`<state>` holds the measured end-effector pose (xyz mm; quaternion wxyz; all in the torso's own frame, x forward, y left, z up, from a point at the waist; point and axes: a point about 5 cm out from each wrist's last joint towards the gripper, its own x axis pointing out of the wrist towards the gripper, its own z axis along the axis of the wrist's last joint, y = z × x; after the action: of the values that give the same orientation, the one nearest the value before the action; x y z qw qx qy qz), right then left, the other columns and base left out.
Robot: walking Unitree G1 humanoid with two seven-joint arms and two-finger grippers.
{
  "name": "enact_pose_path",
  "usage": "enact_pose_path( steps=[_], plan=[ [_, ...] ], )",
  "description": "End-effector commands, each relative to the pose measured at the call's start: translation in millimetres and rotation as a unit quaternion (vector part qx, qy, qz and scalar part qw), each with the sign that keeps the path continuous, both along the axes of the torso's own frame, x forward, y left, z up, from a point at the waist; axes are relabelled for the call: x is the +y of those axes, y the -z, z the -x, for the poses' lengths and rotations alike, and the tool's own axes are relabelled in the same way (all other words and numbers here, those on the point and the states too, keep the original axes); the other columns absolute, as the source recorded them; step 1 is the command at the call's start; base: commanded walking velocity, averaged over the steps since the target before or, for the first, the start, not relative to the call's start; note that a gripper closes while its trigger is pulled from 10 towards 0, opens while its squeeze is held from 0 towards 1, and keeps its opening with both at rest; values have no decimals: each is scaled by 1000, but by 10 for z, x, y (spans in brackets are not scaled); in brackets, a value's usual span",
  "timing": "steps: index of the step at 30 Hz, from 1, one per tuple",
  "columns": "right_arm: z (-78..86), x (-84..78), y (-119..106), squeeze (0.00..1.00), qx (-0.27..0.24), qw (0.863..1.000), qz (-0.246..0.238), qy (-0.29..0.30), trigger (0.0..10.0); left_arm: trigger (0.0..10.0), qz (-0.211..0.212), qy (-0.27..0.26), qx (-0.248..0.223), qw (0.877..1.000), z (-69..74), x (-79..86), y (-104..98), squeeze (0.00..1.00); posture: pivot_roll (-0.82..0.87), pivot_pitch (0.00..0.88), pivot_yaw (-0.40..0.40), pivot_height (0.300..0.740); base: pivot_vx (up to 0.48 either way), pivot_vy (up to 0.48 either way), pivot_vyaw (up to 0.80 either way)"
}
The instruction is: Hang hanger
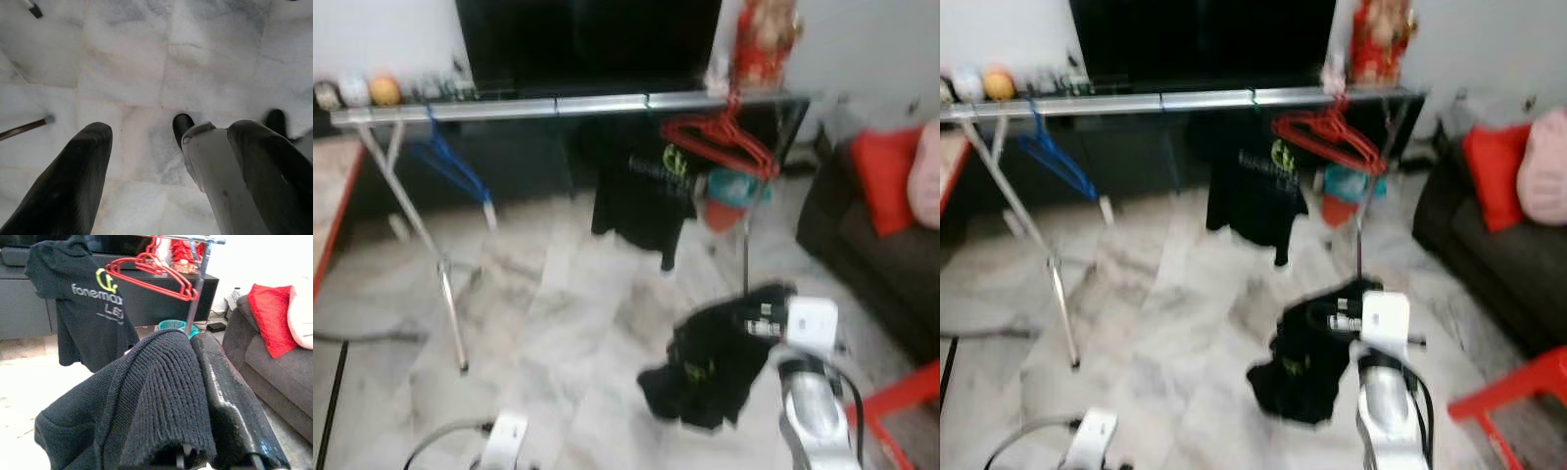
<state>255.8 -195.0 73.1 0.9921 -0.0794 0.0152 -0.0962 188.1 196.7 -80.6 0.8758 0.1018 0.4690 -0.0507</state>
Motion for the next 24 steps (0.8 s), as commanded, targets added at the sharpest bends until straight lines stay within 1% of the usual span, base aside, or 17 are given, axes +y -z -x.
enact_pose_path(
  steps=[1,3,4,6,7,8,11,12,13,14,15,17,18,19,20,21,24],
  plan=[
    [-6,-58,-46,0,-11,1000,3,8,10000,10000,5,-3,-7,1000,-6,-42,1,0,36,0,-21,740,0,0,0],
    [-6,-63,-49,0,-12,1000,3,8,10000,10000,5,-9,-13,1000,-6,-40,-1,0,29,0,-20,740,0,0,0],
    [-9,-77,-56,0,-13,1000,1,10,10000,10000,-16,-4,-19,1000,-11,-23,-6,0,28,0,-21,740,0,0,0],
    [-11,-117,-59,0,-13,1000,1,12,10000,10000,-24,-9,-55,998,-37,-25,-36,0,28,0,-18,740,0,0,0],
    [-11,-117,-59,0,-13,1000,1,12,10000,10000,-24,-9,-55,998,-37,-25,-36,0,28,0,-18,740,0,0,0],
    [-9,-133,-54,0,-13,1000,1,13,10000,10000,-35,-10,-79,996,-50,-23,-56,0,40,0,-18,740,0,0,0],
    [-8,-142,-54,0,-13,1000,0,13,10000,10000,-36,-14,-89,995,-53,-26,-64,0,49,0,-20,740,0,0,0],
    [-29,-135,-36,0,-11,1000,-4,10,10000,10000,-31,10,-242,970,-255,75,-343,0,71,0,-36,740,0,0,0],
    [-38,-128,-28,0,-9,1000,-6,9,10000,10000,-29,35,-346,937,-349,141,-578,0,71,0,-36,740,0,0,0],
    [-38,-128,-28,0,-9,1000,-6,9,10000,10000,-29,35,-346,937,-349,141,-578,0,71,0,-36,740,0,0,0],
    [-67,-94,-55,0,-15,1000,-10,-2,10000,10000,-14,20,-403,915,-542,204,-877,0,75,0,-40,740,0,0,0],
    [-76,-79,-74,0,-20,1000,-12,-8,10000,10000,4,5,-398,917,-635,171,-968,0,74,0,-39,740,0,0,0],
    [-72,-78,-86,0,-22,1000,-11,-10,10000,10000,15,19,-426,904,-708,89,-1101,0,67,0,-36,740,0,0,0],
    [-72,-78,-86,0,-22,1000,-11,-10,10000,10000,15,19,-426,904,-708,89,-1101,0,67,0,-36,740,0,0,0],
    [-62,-91,-99,0,-24,1000,-11,-8,10000,10000,27,30,-456,889,-778,-10,-1260,0,61,0,-33,740,0,0,0],
    [-57,-96,-99,0,-25,1000,-11,-8,10000,10000,29,32,-462,886,-787,-32,-1288,0,59,0,-32,740,0,0,0],
    [-21,-129,-99,0,-26,1000,-12,-5,10000,10000,45,46,-491,869,-825,-157,-1437,0,49,0,-28,740,0,0,0]
  ],
)
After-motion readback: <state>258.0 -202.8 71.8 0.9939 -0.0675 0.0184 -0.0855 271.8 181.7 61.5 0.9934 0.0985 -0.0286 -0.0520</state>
